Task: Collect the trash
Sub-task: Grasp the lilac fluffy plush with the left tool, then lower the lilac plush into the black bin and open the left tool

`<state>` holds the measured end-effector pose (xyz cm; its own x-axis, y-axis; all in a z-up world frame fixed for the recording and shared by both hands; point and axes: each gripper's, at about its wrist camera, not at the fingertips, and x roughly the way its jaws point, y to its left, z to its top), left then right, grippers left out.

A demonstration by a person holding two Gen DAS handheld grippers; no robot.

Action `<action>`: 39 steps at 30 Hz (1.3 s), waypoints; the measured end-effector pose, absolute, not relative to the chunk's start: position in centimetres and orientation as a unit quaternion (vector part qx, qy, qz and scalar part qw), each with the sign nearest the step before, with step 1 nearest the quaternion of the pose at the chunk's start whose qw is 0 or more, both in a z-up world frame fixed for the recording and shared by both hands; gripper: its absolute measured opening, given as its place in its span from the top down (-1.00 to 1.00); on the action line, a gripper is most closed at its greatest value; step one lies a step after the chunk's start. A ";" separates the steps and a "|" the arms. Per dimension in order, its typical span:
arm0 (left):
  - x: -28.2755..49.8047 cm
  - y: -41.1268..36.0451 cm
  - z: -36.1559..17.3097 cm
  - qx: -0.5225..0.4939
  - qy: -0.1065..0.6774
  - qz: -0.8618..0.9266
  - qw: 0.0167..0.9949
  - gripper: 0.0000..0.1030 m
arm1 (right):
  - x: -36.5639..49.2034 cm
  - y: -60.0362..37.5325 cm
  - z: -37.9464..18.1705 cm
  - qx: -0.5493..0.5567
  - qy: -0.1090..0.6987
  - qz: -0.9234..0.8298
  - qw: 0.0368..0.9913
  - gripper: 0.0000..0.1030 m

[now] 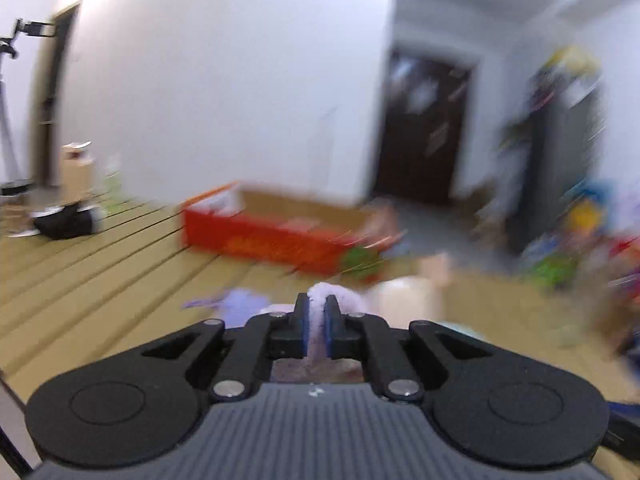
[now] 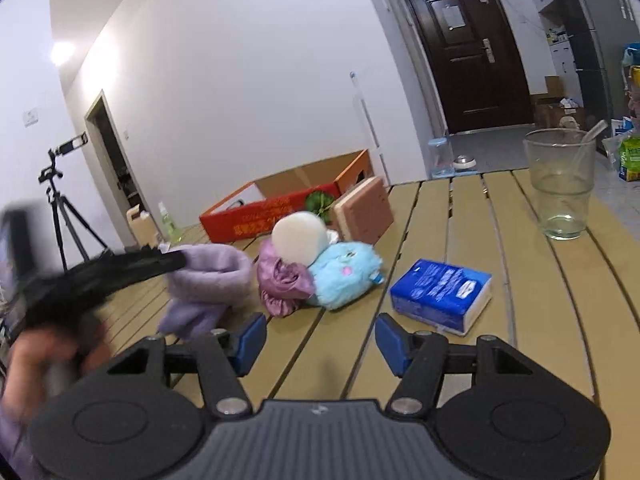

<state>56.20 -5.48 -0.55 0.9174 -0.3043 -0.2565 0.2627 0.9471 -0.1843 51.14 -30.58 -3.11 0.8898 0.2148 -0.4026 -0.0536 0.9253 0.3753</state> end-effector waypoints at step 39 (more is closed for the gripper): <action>50.1 -2.8 -7.3 -0.142 0.291 -0.246 0.913 0.52 | 50.2 -27.9 -7.0 0.233 0.324 0.176 0.900 0.31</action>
